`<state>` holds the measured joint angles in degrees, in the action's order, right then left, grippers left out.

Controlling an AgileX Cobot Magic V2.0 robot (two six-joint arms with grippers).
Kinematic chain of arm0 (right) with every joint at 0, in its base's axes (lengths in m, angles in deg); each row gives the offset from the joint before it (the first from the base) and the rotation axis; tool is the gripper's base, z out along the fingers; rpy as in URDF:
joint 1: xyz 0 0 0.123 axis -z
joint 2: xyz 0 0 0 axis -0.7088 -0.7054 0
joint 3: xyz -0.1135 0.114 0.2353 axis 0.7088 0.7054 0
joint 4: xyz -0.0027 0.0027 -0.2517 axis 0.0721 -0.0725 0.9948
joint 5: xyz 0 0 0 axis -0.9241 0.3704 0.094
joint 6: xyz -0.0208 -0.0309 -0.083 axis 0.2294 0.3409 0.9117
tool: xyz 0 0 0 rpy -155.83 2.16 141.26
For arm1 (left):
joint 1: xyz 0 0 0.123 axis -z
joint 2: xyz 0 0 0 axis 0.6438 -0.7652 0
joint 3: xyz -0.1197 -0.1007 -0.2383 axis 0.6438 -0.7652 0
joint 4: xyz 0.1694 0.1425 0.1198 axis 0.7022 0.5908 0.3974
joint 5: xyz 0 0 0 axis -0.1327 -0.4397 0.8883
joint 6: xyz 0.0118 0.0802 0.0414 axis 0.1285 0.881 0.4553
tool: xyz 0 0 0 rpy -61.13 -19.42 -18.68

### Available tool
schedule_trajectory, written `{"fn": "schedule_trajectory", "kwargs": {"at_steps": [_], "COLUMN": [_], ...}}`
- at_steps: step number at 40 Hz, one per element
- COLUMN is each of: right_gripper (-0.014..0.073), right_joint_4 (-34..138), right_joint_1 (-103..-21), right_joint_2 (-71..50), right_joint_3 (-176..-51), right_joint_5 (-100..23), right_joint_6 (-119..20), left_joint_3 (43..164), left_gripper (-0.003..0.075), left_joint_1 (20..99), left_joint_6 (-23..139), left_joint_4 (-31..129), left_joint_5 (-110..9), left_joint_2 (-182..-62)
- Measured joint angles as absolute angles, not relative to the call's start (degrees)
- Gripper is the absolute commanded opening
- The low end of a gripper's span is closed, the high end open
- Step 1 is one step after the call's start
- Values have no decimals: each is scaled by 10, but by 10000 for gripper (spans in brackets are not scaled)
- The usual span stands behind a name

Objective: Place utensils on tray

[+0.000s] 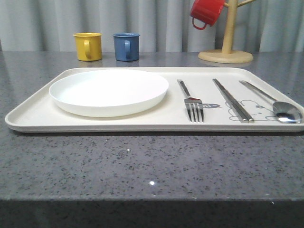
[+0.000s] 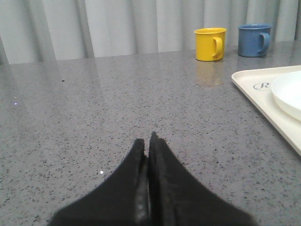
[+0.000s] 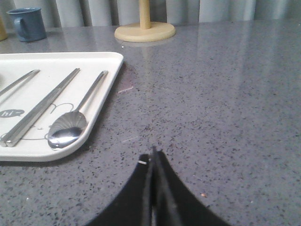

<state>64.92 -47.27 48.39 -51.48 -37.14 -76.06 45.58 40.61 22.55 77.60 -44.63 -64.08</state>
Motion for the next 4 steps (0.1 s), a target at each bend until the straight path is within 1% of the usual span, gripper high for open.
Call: {"fn": "schedule_trajectory", "kwargs": {"at_steps": [4], "right_gripper": [-121], "right_joint_4": [649], "right_joint_1": [-473], "right_joint_2": [484], "right_joint_3": [-515], "right_joint_5": [-371], "right_joint_6": [-761], "left_joint_3": [456], "left_gripper": [-18], "left_joint_1": [406], "left_joint_6": [226], "left_joint_4": [776], "left_joint_5": [-446], "left_joint_2": [-641]}}
